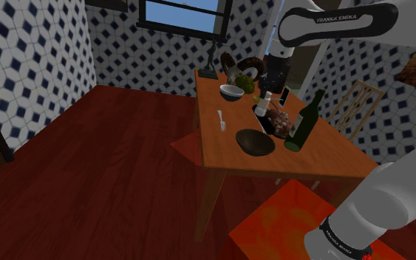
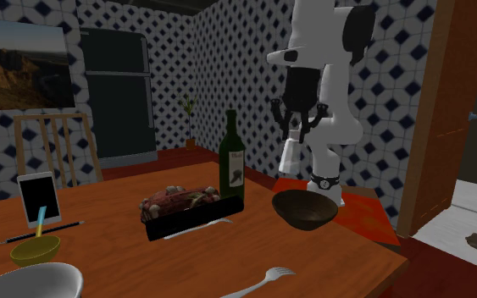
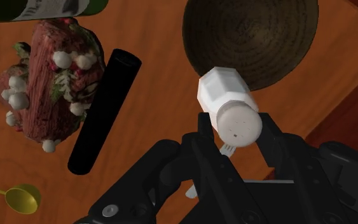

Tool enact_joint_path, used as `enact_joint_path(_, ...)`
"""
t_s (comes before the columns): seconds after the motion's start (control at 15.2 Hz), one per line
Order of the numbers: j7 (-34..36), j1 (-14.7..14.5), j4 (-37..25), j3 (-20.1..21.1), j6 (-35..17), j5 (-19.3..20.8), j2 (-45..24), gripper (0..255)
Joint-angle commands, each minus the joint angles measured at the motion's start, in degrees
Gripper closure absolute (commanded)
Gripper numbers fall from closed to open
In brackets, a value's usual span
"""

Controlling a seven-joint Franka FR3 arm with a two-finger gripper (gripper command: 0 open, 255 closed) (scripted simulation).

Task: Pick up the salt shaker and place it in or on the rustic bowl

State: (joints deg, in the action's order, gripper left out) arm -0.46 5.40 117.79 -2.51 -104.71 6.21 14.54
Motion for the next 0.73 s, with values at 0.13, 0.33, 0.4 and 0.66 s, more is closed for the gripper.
enact_joint_path(0.13,3.3,-1.3,6.3,2.3,2.0,-0.5,8.0,255)
enact_joint_path(0.33,3.5,-1.3,8.6,2.2,-0.3,-0.4,7.9,255)
enact_joint_path(0.4,3.5,-1.3,9.3,2.2,-1.1,-0.4,7.9,255)
enact_joint_path(0.66,3.8,-1.2,12.2,2.2,-4.2,-0.3,7.6,255)
